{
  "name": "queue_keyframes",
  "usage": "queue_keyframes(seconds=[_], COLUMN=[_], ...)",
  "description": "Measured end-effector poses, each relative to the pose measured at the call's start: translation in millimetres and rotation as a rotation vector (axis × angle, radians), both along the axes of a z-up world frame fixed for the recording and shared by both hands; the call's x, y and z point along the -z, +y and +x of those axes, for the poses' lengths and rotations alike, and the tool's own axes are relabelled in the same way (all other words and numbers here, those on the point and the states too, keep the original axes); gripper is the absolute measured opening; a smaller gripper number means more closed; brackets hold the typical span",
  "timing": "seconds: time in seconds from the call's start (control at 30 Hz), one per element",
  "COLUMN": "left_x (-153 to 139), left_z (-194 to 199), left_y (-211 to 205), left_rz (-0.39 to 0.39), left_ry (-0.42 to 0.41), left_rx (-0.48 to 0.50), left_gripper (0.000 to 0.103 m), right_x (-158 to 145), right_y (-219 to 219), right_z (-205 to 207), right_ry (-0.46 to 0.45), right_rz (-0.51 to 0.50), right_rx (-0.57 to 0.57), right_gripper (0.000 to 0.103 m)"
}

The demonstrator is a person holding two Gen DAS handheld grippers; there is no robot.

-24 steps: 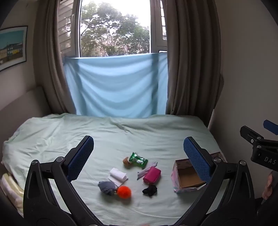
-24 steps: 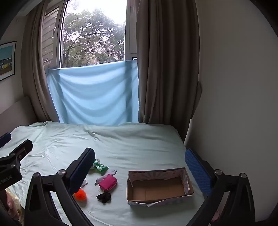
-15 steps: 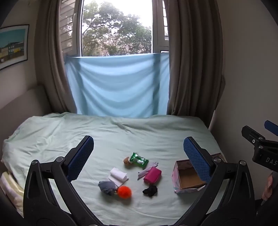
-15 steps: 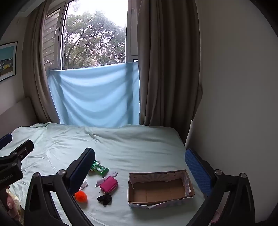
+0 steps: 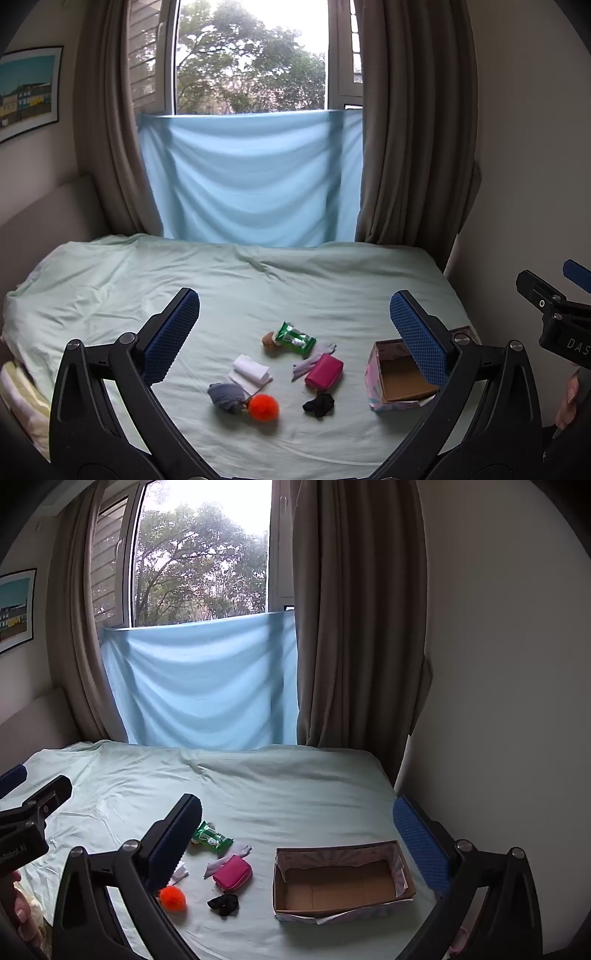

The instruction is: Organize soft objects

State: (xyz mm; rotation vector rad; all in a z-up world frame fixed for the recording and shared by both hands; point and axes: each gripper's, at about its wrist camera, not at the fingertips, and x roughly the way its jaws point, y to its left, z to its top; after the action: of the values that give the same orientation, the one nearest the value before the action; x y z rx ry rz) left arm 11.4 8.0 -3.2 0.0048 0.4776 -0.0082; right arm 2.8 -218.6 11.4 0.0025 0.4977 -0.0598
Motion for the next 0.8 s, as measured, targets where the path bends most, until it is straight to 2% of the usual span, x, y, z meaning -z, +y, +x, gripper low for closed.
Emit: queue_keyframes(seconds=[0.8], left_x=[-4.6], left_z=[2.8], left_y=[5.6], left_rz=[0.007], left_ry=[0.008], left_rx=[0.0], left_gripper=[0.102], right_x=[1.7], right_y=[7.0], right_z=[5.3], right_ry=[-0.006], right_rz=[0.001], right_rx=[-0.023], right_gripper=[0.103])
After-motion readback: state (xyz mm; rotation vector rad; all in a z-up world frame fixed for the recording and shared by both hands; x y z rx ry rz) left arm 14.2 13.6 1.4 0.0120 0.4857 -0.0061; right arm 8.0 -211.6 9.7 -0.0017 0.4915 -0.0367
